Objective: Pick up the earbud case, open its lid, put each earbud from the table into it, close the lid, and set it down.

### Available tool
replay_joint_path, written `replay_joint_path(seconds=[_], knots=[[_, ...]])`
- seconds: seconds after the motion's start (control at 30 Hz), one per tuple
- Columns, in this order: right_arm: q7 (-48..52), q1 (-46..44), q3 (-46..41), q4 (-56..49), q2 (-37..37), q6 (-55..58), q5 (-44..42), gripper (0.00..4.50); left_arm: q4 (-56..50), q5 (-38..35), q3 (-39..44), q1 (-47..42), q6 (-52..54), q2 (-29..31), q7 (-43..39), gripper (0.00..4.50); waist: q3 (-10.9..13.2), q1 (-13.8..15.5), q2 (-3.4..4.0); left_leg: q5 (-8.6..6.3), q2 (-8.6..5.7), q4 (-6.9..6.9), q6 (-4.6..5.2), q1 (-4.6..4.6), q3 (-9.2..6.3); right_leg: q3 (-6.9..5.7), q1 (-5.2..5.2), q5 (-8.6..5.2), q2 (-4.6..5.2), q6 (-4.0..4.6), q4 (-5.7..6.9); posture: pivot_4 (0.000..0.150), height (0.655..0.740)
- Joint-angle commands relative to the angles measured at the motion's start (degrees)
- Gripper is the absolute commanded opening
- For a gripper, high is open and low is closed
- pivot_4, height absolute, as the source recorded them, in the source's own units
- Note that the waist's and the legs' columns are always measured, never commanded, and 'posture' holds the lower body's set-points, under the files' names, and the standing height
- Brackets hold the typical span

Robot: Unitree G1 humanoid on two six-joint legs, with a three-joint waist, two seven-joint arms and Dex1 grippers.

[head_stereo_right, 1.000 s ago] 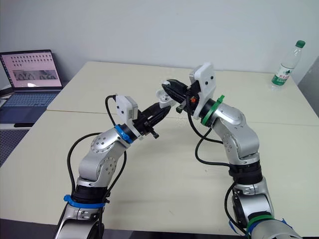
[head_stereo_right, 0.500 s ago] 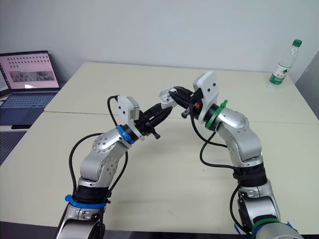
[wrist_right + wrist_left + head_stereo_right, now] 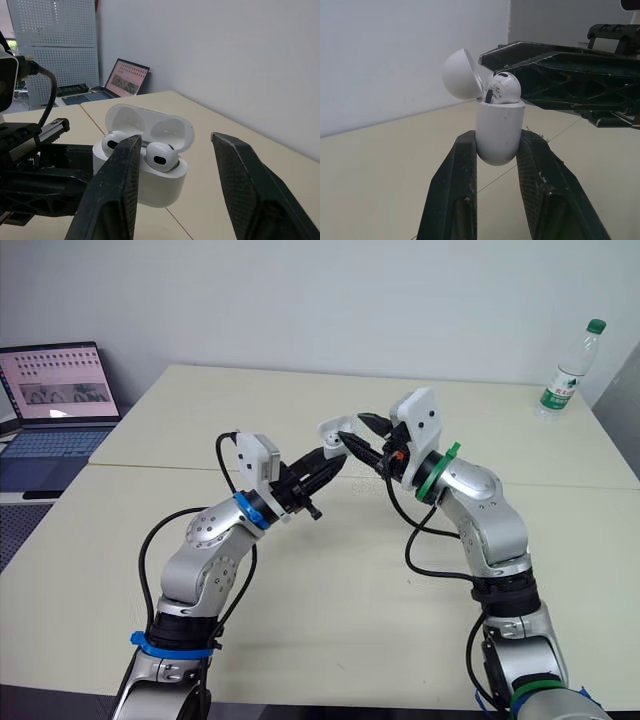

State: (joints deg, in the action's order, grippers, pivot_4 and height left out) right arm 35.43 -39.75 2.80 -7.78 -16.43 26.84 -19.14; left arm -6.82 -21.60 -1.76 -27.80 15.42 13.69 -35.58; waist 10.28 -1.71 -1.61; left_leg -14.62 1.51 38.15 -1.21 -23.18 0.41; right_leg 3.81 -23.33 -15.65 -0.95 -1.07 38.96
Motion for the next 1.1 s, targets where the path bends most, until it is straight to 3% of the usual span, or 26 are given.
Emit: replay_joint_path(seconds=[0.03, 0.2, 0.3, 0.47, 0.53, 0.67, 0.8, 1.1], knots=[[0.5, -1.5, -1.9, -0.9, 0.9, -0.3, -2.9, 2.09, -2.9, -0.4, 0.1, -0.6, -1.4, -0.3, 0.0, 0.75, 0.0, 0.0, 0.00, 0.00, 0.00, 0.00, 0.00, 0.00, -0.01, -0.01, 0.00, 0.00, 0.00, 0.00, 0.00, 0.150, 0.7400], [2.2, -3.0, -9.5, -1.6, 0.0, 6.8, -14.8, 2.09, -2.8, -0.4, 0.2, -0.3, -1.3, -0.1, 0.0, 0.75, 0.0, 0.0, 0.00, 0.00, -0.01, 0.00, 0.00, -0.02, -0.01, 0.00, 0.00, 0.00, 0.01, 0.00, -0.01, 0.150, 0.7400], [2.6, -4.9, -12.4, 1.0, -2.7, 8.7, -17.1, 2.09, -2.7, -0.4, 0.0, 0.1, -1.1, 0.4, -0.6, 0.75, 0.0, 0.0, 0.00, 0.00, -0.02, 0.00, 0.00, -0.03, 0.00, -0.01, 0.00, 0.00, 0.02, 0.00, -0.02, 0.150, 0.7400], [3.9, -11.5, -7.4, 14.2, -8.2, 3.9, -7.6, 1.93, -2.2, 0.8, -2.1, 0.7, -1.4, 2.2, -3.6, 0.75, 0.0, -0.2, 0.00, 0.00, 0.00, -0.06, 0.01, 0.08, 0.09, 0.06, 0.00, 0.00, -0.01, 0.00, -0.01, 0.150, 0.7400], [6.0, -14.4, -5.2, 18.9, -8.5, 1.3, -5.0, 1.55, -1.9, 1.7, -3.1, 0.9, -1.9, 3.0, -4.6, 0.75, 0.0, -0.4, 0.01, 0.00, 0.00, -0.10, 0.01, 0.15, 0.21, 0.17, 0.01, 0.00, -0.04, 0.00, 0.00, 0.150, 0.7400], [9.4, -21.5, -0.2, 29.4, -7.1, -2.8, 0.6, 0.08, -1.6, 2.7, -4.5, 1.0, -2.3, 4.0, -6.2, 0.75, 0.0, -0.7, 0.02, 0.00, 0.04, -0.18, 0.01, 0.16, 0.33, 0.20, -0.07, 0.00, -0.08, 0.01, -0.01, 0.150, 0.7400], [14.7, -24.1, 3.2, 32.2, -6.5, -7.5, 3.6, 0.03, -1.6, 3.8, -5.1, 1.0, -2.1, 4.7, -6.3, 0.75, 0.0, -0.5, 0.02, -0.01, 0.06, -0.19, 0.01, 0.08, 0.26, 0.21, -0.09, 0.00, -0.05, 0.01, -0.07, 0.150, 0.7400], [26.6, -20.1, 9.5, 21.7, -12.0, -8.6, 7.1, 0.03, -3.2, 4.4, -4.9, 1.7, -1.2, 4.6, -5.1, 0.75, 0.0, 0.0, 0.02, -0.02, 0.03, -0.14, 0.02, -0.04, 0.14, 0.10, -0.11, 0.00, 0.05, 0.02, -0.09, 0.150, 0.7400]])
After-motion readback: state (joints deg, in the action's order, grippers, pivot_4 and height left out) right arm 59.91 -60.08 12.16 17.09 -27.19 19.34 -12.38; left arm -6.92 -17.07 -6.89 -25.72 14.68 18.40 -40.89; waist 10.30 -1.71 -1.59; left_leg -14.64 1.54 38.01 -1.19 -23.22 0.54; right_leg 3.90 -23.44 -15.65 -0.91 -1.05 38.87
